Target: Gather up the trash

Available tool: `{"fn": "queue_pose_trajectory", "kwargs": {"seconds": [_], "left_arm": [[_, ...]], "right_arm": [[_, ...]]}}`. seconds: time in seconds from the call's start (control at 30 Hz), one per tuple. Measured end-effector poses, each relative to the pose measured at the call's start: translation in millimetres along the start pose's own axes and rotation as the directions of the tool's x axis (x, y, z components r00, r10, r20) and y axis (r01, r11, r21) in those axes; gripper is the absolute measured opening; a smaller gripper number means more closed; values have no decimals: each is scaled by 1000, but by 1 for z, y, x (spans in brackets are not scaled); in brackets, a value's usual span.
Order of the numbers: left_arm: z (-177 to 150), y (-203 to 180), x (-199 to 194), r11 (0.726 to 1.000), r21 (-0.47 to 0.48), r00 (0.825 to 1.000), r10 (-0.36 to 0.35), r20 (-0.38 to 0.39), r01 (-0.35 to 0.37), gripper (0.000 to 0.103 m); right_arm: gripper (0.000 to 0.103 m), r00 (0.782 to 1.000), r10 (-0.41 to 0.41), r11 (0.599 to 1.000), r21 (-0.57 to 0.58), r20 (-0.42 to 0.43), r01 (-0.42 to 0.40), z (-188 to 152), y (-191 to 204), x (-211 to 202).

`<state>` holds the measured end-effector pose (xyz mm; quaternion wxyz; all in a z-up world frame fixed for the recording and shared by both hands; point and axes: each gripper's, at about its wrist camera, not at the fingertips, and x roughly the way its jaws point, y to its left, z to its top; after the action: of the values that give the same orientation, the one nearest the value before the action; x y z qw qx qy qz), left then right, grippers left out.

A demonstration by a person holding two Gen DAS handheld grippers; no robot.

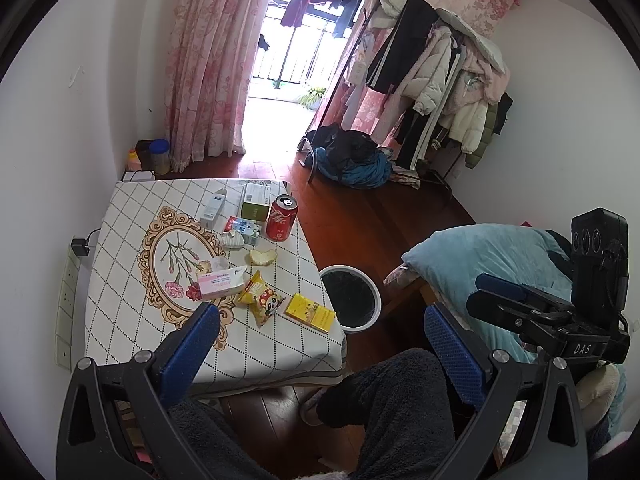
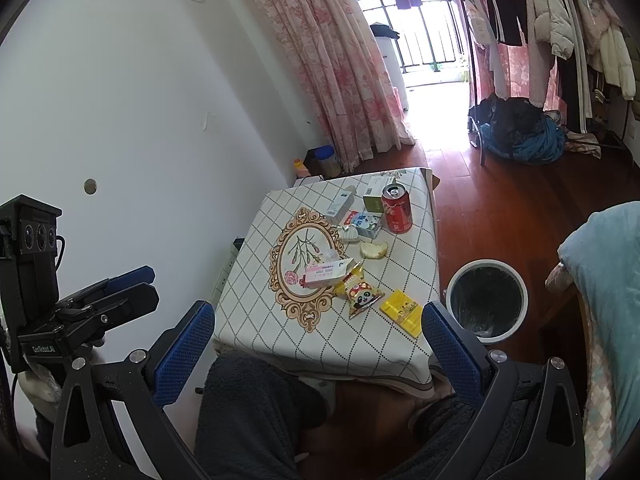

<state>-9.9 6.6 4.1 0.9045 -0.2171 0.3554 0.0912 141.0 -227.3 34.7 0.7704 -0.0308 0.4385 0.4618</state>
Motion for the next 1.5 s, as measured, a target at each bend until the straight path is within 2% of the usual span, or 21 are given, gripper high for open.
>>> {"fn": "queue_pose_trajectory", "kwargs": {"seconds": [1.5], "left_arm": [[5,-6,-5,1000,0,1000,-1,6,1,103]], "right_arm": [[103,1000,3,1000,-4,7,-3,5,-2,-8]]}}
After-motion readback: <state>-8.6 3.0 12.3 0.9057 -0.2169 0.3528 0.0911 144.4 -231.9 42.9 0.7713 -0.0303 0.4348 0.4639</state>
